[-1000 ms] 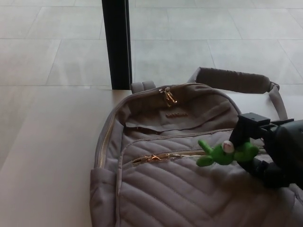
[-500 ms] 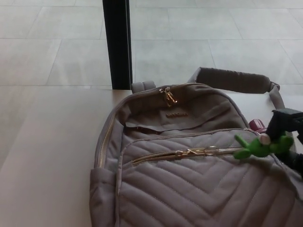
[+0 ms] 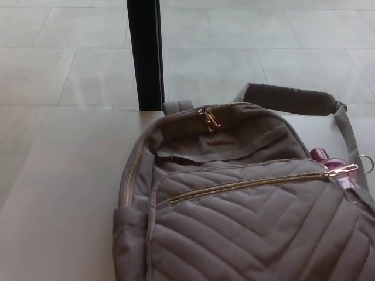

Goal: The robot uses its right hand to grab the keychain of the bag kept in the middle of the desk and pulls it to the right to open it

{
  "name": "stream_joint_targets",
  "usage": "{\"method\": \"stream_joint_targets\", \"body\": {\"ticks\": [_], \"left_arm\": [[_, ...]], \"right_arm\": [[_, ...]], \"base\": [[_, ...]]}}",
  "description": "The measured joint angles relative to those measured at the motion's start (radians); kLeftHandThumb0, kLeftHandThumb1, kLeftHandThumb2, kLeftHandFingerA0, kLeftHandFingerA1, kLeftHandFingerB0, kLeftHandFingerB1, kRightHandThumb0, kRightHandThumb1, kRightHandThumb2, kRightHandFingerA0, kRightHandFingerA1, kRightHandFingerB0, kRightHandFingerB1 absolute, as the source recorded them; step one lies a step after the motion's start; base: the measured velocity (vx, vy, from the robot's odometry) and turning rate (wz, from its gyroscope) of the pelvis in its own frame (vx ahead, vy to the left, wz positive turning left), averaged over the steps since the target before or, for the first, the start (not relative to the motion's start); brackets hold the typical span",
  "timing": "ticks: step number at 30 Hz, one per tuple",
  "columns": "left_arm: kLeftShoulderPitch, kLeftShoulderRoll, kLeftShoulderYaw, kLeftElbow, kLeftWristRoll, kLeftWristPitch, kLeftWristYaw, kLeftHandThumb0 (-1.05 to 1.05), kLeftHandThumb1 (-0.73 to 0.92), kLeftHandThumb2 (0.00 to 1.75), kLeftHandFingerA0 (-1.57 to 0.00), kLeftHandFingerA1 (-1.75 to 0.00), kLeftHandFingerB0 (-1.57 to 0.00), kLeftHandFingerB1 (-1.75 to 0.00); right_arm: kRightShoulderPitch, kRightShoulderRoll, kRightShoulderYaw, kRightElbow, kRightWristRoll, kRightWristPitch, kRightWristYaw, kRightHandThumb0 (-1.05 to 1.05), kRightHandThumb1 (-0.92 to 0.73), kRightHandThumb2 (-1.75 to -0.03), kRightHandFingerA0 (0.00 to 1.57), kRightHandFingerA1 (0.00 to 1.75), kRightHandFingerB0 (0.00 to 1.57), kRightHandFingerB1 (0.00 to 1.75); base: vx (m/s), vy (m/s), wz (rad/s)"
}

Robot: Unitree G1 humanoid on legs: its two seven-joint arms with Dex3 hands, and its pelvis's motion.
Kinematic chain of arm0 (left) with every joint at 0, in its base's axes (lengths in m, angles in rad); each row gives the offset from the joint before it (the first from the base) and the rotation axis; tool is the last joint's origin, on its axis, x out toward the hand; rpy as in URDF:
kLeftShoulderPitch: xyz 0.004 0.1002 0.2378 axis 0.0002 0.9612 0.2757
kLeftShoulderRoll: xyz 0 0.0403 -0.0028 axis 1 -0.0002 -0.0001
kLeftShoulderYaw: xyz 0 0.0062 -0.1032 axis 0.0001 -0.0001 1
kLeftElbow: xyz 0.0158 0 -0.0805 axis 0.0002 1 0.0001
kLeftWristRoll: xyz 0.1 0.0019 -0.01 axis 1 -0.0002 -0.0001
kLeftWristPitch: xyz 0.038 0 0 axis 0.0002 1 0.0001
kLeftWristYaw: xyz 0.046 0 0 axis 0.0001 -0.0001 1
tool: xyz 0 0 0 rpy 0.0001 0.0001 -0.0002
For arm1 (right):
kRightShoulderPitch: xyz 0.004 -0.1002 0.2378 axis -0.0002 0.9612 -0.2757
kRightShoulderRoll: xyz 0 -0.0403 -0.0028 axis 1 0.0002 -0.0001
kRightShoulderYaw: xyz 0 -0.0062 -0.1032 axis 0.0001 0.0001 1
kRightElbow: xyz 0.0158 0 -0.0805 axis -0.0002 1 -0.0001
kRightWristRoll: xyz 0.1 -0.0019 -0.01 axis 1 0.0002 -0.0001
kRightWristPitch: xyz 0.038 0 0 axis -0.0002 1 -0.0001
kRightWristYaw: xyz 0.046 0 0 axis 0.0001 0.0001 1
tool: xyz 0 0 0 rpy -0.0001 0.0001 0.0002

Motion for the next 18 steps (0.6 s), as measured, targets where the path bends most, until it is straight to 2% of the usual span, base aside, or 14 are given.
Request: {"method": "stream_joint_targets", "body": {"ticks": [1,2,3,4,6,7,8,9,10,11,12,16,17,18], "left_arm": [[0.001,0.001,0.0,0.0,0.0,-0.001,0.0,-0.82,0.92,0.69,-0.79,-0.61,-0.71,-0.46],[0.002,0.001,0.001,0.0,0.0,-0.001,0.0,-0.81,0.92,0.71,-0.78,-0.62,-0.7,-0.46],[0.002,0.001,0.004,0.001,-0.001,-0.001,0.0,-0.81,0.92,0.71,-0.78,-0.62,-0.69,-0.46],[0.002,0.001,0.005,0.0,-0.002,-0.001,0.0,-0.82,0.92,0.71,-0.78,-0.63,-0.7,-0.46],[0.002,0.001,0.006,0.0,-0.002,-0.001,0.0,-0.81,0.92,0.72,-0.77,-0.63,-0.68,-0.47],[0.002,0.001,0.006,0.0,-0.002,-0.001,0.0,-0.83,0.92,0.72,-0.76,-0.63,-0.66,-0.47],[0.003,0.001,0.006,-0.001,-0.001,-0.002,0.0,-0.83,0.92,0.72,-0.76,-0.63,-0.66,-0.47],[0.004,0.001,0.006,-0.002,-0.001,-0.002,0.0,-0.82,0.92,0.71,-0.78,-0.61,-0.68,-0.46],[0.004,0.001,0.006,-0.001,-0.001,-0.002,0.0,-0.82,0.92,0.71,-0.79,-0.62,-0.7,-0.46],[0.004,0.001,0.006,0.001,-0.001,-0.002,0.0,-0.81,0.92,0.71,-0.79,-0.65,-0.69,-0.46],[0.005,0.001,0.006,0.002,-0.001,-0.002,0.0,-0.8,0.92,0.69,-0.79,-0.63,-0.69,-0.46],[0.002,0.001,0.007,0.003,-0.002,-0.002,-0.001,-0.81,0.92,0.7,-0.78,-0.63,-0.68,-0.46],[0.001,0.001,0.007,0.003,-0.002,-0.002,-0.001,-0.81,0.92,0.7,-0.77,-0.62,-0.68,-0.46],[0.001,0.001,0.007,0.002,-0.003,-0.002,-0.001,-0.79,0.92,0.7,-0.79,-0.6,-0.68,-0.46]], "right_arm": [[0.003,-0.003,-0.001,0.01,0.001,-0.004,-0.006,-0.23,-0.59,-0.89,0.92,1.73,0.8,1.38],[0.008,-0.006,-0.002,0.022,0.003,-0.009,-0.013,-0.26,-0.49,-1.04,1.22,1.35,0.96,1.16],[0.013,-0.006,-0.005,0.034,0.007,-0.013,-0.018,-0.21,-0.54,-0.96,0.93,1.73,0.78,1.45],[0.021,-0.006,-0.007,0.052,0.016,-0.024,-0.027,-0.19,-0.56,-1.0,1.05,1.72,0.73,1.44],[0.037,-0.006,-0.011,0.073,0.03,-0.041,-0.034,-0.16,-0.53,-0.94,0.92,1.74,0.76,1.5],[0.049,-0.005,-0.015,0.081,0.041,-0.054,-0.037,-0.21,-0.67,-0.68,0.88,1.66,0.67,0.83],[0.064,-0.006,-0.016,0.079,0.049,-0.06,-0.036,-0.21,-0.67,-0.68,0.88,1.66,0.67,0.83],[0.076,-0.006,-0.016,0.077,0.055,-0.062,-0.036,-0.46,-0.6,-0.58,0.66,0.59,0.28,0.31],[0.096,-0.01,-0.016,0.07,0.062,-0.067,-0.029,-0.71,-0.5,-0.86,0.44,0.61,0.07,0.26],[0.124,-0.024,-0.015,0.059,0.068,-0.07,-0.014,-0.79,-0.48,-0.89,0.01,0.46,0.0,0.1],[0.138,-0.031,-0.015,0.051,0.071,-0.07,-0.003,-0.92,-0.53,-0.91,0.0,0.17,0.0,0.0],[0.186,-0.05,-0.016,0.005,0.094,-0.051,0.058,-1.04,-0.57,-0.98,0.0,0.09,0.0,0.0],[0.195,-0.054,-0.016,-0.003,0.099,-0.048,0.07,-0.95,-0.63,-0.6,0.0,0.0,0.0,0.0],[0.204,-0.058,-0.016,-0.012,0.104,-0.042,0.087,-0.95,-0.64,-0.6,0.0,0.0,0.0,0.0]], "base": [[0.0,0.0,0.0],[0.0,0.0,0.0],[0.0,0.0,0.0],[0.0,0.0,0.0],[0.0,0.0,0.0],[0.0,0.0,0.0],[0.0,0.0,0.0],[0.0,0.0,0.0],[0.0,0.0,0.0],[0.0,0.0,0.0],[0.0,0.0,0.0],[0.0,0.0,0.0],[0.0,0.0,0.0],[0.0,0.0,0.0]]}}
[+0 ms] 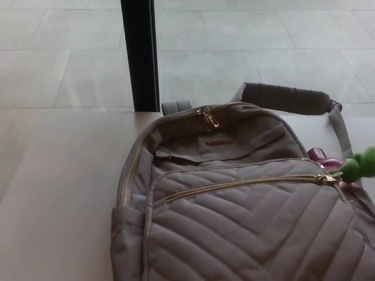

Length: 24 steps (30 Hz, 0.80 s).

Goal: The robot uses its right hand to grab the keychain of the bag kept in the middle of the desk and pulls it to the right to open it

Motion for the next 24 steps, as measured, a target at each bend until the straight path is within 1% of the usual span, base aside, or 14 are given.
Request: {"method": "stream_joint_targets", "body": {"ticks": [4,5,6,7,11,12,13,15,16,17,18,19,21,24], "left_arm": [[-0.001,0.0,-0.002,0.001,0.0,0.0,0.0,-0.8,0.92,0.72,-0.79,-0.61,-0.68,-0.45],[-0.001,0.0,-0.004,0.001,0.0,0.0,0.0,-0.81,0.92,0.72,-0.79,-0.62,-0.67,-0.46],[-0.001,0.0,-0.005,0.001,0.0,0.0,0.0,-0.81,0.92,0.72,-0.79,-0.62,-0.67,-0.46],[0.0,0.0,-0.006,0.001,0.0,0.0,0.0,-0.81,0.92,0.71,-0.79,-0.62,-0.68,-0.46],[0.0,0.0,-0.006,0.004,0.0,0.0,0.0,-0.8,0.92,0.7,-0.79,-0.58,-0.67,-0.45],[0.0,0.0,-0.006,0.005,0.0,0.0,0.0,-0.8,0.92,0.7,-0.81,-0.59,-0.69,-0.46],[0.0,0.0,-0.006,0.007,0.0,0.0,0.0,-0.83,0.92,0.71,-0.8,-0.61,-0.7,-0.46],[-0.001,0.0,-0.006,0.01,0.0,0.0,0.0,-0.83,0.92,0.71,-0.79,-0.6,-0.69,-0.45],[0.0,0.0,-0.006,0.012,0.0,0.0,0.0,-0.91,0.75,0.92,-0.77,-0.65,-0.64,-0.52],[0.001,0.0,-0.006,0.014,0.0,0.0,0.0,-0.81,0.73,1.12,-0.73,-0.67,-0.64,-0.59],[0.0,0.0,-0.006,0.014,0.0,0.0,0.0,-0.81,0.92,0.7,-0.79,-0.6,-0.68,-0.46],[0.001,0.0,-0.006,0.013,0.0,0.0,0.0,-0.82,0.92,0.69,-0.8,-0.6,-0.69,-0.46],[0.0,0.0,-0.005,0.013,-0.001,0.0,0.0,-0.82,0.92,0.69,-0.8,-0.6,-0.69,-0.46],[0.0,-0.001,-0.002,0.013,-0.002,0.0,-0.001,-0.84,0.92,0.69,-0.81,-0.63,-0.69,-0.46]], "right_arm": [[0.033,-0.012,-0.019,-0.018,0.029,0.015,0.057,-0.97,-0.66,-0.61,0.0,0.0,0.0,0.0],[0.039,-0.013,-0.026,-0.019,0.039,0.018,0.07,-0.97,-0.55,-0.79,0.0,0.0,0.0,0.0],[0.045,-0.014,-0.034,-0.019,0.047,0.021,0.082,-0.97,-0.55,-0.79,0.0,0.0,0.0,0.0],[0.053,-0.015,-0.046,-0.019,0.059,0.026,0.096,-1.0,-0.68,-0.61,0.0,0.0,0.0,0.0],[0.089,-0.015,-0.121,-0.005,0.107,0.048,0.144,-1.03,-0.77,-0.64,0.0,0.0,0.0,0.0],[0.1,-0.015,-0.146,0.01,0.12,0.055,0.153,-1.05,-0.75,-0.68,0.0,0.0,0.0,0.0],[0.108,-0.015,-0.172,0.03,0.132,0.062,0.158,-1.05,-0.64,-1.08,0.0,0.34,0.0,0.19],[0.117,-0.014,-0.224,0.086,0.155,0.077,0.159,-1.05,-0.64,-1.07,0.0,0.35,0.0,0.19],[0.119,-0.014,-0.245,0.112,0.163,0.084,0.159,-1.05,-0.64,-1.03,0.0,0.35,0.0,0.19],[0.12,-0.013,-0.281,0.159,0.181,0.097,0.157,-1.05,-0.64,-1.01,0.0,0.33,0.0,0.19],[0.121,-0.01,-0.3,0.181,0.19,0.103,0.156,-0.86,-0.73,-0.64,0.0,0.09,0.0,0.0],[0.121,-0.007,-0.326,0.213,0.202,0.112,0.154,-1.05,-0.66,-0.98,0.0,0.34,0.0,0.11],[0.126,-0.002,-0.367,0.271,0.222,0.123,0.149,-0.94,-0.59,-0.92,0.0,0.38,0.0,0.15],[0.14,0.022,-0.447,0.377,0.264,0.141,0.142,-0.91,-0.54,-0.81,0.0,0.32,0.0,0.01]], "base": [[0.0,0.0,0.0],[0.0,0.0,0.0],[0.0,0.0,0.0],[0.0,0.0,0.0],[0.0,0.0,0.0],[0.0,0.0,0.0],[0.0,0.0,0.0],[0.0,0.0,0.0],[0.0,0.0,0.0],[0.0,0.0,0.0],[0.0,0.0,0.0],[0.0,0.0,0.0],[0.0,0.0,0.0],[0.0,0.0,0.0]]}}
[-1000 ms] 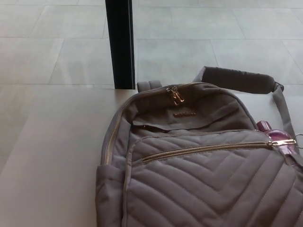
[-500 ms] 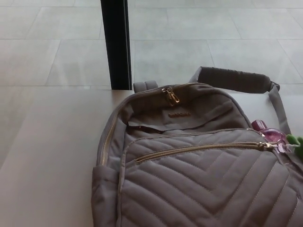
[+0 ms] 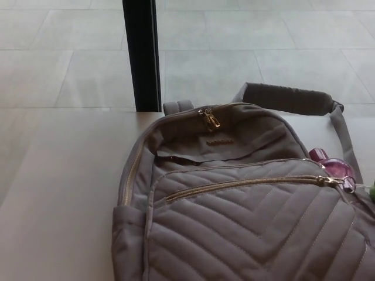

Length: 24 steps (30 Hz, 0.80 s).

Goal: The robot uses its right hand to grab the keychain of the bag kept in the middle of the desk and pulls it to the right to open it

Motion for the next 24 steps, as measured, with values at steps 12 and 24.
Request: {"method": "stream_joint_targets", "body": {"ticks": [12,24], "left_arm": [[-0.015,0.0,0.038,0.003,-0.008,0.012,-0.002,-0.78,0.92,0.67,-0.76,-0.55,-0.62,-0.43],[-0.026,0.005,0.053,-0.003,-0.013,0.049,-0.015,-0.8,0.92,0.69,-0.77,-0.58,-0.59,-0.43]], "right_arm": [[0.121,0.177,-0.106,0.313,0.147,0.039,0.019,-0.62,-0.65,-0.6,0.42,0.71,0.06,0.37],[0.157,0.179,0.03,0.38,0.208,-0.032,0.034,-0.64,-0.52,-0.84,0.65,0.83,0.12,0.49]], "base": [[0.0,0.0,0.0],[0.0,0.0,0.0]]}}
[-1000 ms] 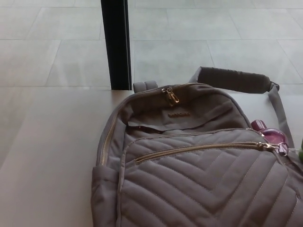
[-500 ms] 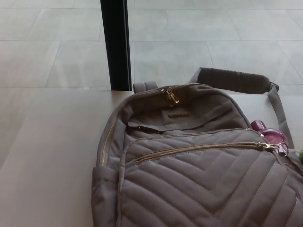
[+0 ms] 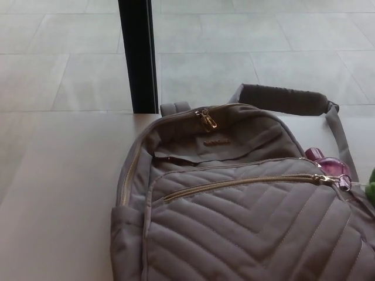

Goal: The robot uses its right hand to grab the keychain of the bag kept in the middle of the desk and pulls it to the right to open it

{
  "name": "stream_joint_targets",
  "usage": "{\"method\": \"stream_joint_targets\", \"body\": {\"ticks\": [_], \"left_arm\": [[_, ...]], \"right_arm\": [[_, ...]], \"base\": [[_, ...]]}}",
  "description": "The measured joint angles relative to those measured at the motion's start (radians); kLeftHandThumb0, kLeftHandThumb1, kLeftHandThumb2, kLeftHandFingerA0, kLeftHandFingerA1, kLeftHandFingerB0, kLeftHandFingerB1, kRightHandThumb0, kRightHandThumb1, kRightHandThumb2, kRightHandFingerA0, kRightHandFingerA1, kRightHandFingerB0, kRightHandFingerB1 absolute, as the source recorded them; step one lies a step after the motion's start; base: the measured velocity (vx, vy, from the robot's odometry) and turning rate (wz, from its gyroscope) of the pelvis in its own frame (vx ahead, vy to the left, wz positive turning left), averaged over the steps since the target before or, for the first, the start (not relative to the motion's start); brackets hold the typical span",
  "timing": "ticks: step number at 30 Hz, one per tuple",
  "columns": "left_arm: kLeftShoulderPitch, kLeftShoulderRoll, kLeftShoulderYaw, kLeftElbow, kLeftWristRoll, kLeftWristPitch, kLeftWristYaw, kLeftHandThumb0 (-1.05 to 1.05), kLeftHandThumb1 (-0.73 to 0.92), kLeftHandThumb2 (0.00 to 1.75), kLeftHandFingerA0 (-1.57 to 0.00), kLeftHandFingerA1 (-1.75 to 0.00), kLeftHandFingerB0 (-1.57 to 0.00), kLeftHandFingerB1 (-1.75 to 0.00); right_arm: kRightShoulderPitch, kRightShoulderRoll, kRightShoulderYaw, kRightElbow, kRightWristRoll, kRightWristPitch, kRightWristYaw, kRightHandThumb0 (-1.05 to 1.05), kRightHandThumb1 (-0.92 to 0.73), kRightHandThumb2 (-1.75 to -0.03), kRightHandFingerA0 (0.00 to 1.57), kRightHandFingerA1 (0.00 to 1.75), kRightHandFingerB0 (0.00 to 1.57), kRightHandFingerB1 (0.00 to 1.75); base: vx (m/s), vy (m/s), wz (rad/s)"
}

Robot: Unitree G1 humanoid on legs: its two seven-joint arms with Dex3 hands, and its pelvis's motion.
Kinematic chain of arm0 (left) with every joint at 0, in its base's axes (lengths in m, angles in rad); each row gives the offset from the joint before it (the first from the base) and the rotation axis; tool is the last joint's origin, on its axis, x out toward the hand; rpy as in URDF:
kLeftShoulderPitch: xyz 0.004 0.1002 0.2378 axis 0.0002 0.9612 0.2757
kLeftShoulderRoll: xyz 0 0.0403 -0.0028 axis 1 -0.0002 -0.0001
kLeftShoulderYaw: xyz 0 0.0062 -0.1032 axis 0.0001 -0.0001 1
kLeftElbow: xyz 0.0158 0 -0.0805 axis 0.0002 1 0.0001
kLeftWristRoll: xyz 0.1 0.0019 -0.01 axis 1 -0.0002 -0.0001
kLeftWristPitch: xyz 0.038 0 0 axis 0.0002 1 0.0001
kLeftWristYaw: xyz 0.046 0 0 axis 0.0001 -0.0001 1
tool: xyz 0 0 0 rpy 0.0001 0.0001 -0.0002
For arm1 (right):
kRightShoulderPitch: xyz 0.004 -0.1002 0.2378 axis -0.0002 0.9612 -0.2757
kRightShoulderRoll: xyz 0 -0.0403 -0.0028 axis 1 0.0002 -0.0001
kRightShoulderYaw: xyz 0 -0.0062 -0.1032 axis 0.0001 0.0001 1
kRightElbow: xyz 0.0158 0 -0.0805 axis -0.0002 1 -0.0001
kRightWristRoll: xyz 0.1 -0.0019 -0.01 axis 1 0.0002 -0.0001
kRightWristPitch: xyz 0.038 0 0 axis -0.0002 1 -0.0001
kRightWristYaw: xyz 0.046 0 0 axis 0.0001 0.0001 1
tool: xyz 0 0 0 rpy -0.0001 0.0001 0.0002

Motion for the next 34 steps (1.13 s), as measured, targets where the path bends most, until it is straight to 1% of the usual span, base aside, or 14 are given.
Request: {"method": "stream_joint_targets", "body": {"ticks": [1,2,6,7,9,10,11,13,17,18,22,23,26,34], "left_arm": [[0.0,0.001,0.0,-0.001,0.0,0.002,-0.001,-0.8,0.92,0.7,-0.75,-0.57,-0.57,-0.42],[0.0,0.003,0.0,-0.001,0.0,0.004,-0.002,-0.79,0.92,0.68,-0.77,-0.59,-0.6,-0.43],[0.0,0.005,-0.001,0.001,0.001,0.008,-0.005,-0.81,0.92,0.72,-0.75,-0.57,-0.58,-0.43],[0.0,0.006,-0.004,0.001,0.002,0.008,-0.005,-0.82,0.92,0.71,-0.76,-0.58,-0.61,-0.43],[0.0,0.006,-0.004,0.002,0.002,0.009,-0.005,-0.81,0.92,0.69,-0.77,-0.6,-0.61,-0.44],[0.0,0.007,-0.004,0.002,0.002,0.009,-0.005,-0.82,0.92,0.7,-0.77,-0.6,-0.6,-0.43],[0.0,0.007,-0.004,0.002,0.002,0.01,-0.005,-0.83,0.92,0.7,-0.72,-0.52,-0.6,-0.45],[0.001,0.01,-0.005,0.0,0.003,0.01,-0.005,-0.87,0.76,0.92,-0.72,-0.61,-0.55,-0.51],[0.001,0.013,-0.01,-0.002,0.005,0.01,-0.004,-0.8,0.92,0.73,-0.74,-0.57,-0.58,-0.44],[0.001,0.013,-0.011,-0.003,0.005,0.01,-0.004,-0.81,0.92,0.72,-0.77,-0.61,-0.58,-0.44],[0.001,0.013,-0.009,-0.002,0.005,0.012,-0.004,-0.83,0.92,0.71,-0.78,-0.63,-0.6,-0.44],[0.001,0.013,-0.009,-0.002,0.005,0.013,-0.004,-0.84,0.92,0.71,-0.77,-0.62,-0.59,-0.43],[0.001,0.013,-0.007,-0.003,0.005,0.016,-0.005,-0.83,0.92,0.7,-0.78,-0.63,-0.6,-0.43],[-0.001,0.014,0.0,0.0,0.004,0.016,-0.005,-0.81,0.92,0.7,-0.77,-0.59,-0.59,-0.44]], "right_arm": [[0.001,0.0,0.01,0.001,0.002,-0.008,-0.001,-0.62,-0.5,-0.83,0.68,0.88,0.11,0.5],[0.001,0.0,0.017,0.002,0.004,-0.014,-0.001,-0.59,-0.65,-0.6,0.79,1.29,0.14,0.45],[0.009,-0.001,0.056,0.001,0.01,-0.033,-0.003,-0.63,-0.53,-0.85,0.84,1.15,0.12,0.5],[0.009,-0.002,0.063,0.004,0.012,-0.036,-0.004,-0.58,-0.64,-0.59,0.75,1.27,0.15,0.44],[0.009,-0.003,0.078,0.008,0.017,-0.043,-0.005,-0.63,-0.51,-0.83,0.78,1.09,0.12,0.5],[0.008,-0.003,0.084,0.01,0.018,-0.046,-0.006,-0.58,-0.63,-0.6,0.78,1.27,0.16,0.45],[0.008,-0.004,0.09,0.013,0.019,-0.049,-0.007,-0.62,-0.52,-0.82,0.93,1.3,0.14,0.51],[0.008,-0.006,0.102,0.014,0.021,-0.057,-0.009,-0.62,-0.52,-0.82,0.97,1.32,0.15,0.52],[0.009,-0.009,0.124,0.014,0.026,-0.07,-0.013,-0.54,-0.6,-0.63,0.9,1.55,0.2,0.46],[0.008,-0.01,0.129,0.016,0.028,-0.074,-0.015,-0.6,-0.52,-0.85,0.91,1.19,0.17,0.52],[0.013,-0.017,0.166,0.015,0.028,-0.097,-0.021,-0.61,-0.52,-0.83,0.94,1.28,0.19,0.51],[0.014,-0.019,0.175,0.015,0.027,-0.103,-0.023,-0.54,-0.63,-0.58,0.89,1.45,0.24,0.43],[0.014,-0.027,0.2,0.014,0.027,-0.112,-0.026,-0.6,-0.51,-0.82,1.0,1.3,0.19,0.51],[0.007,-0.042,0.236,0.041,0.028,-0.126,-0.039,-0.53,-0.61,-0.62,0.92,1.52,0.21,0.45]], "base": [[0.0,0.0,0.0],[0.0,0.0,0.0],[0.0,0.0,0.0],[0.0,0.0,0.0],[0.0,0.0,0.0],[0.0,0.0,0.0],[0.0,0.0,0.0],[0.0,0.0,0.0],[0.0,0.0,0.0],[0.0,0.0,0.0],[0.0,0.0,0.0],[0.0,0.0,0.0],[0.0,0.0,0.0],[0.0,0.0,0.0]]}}
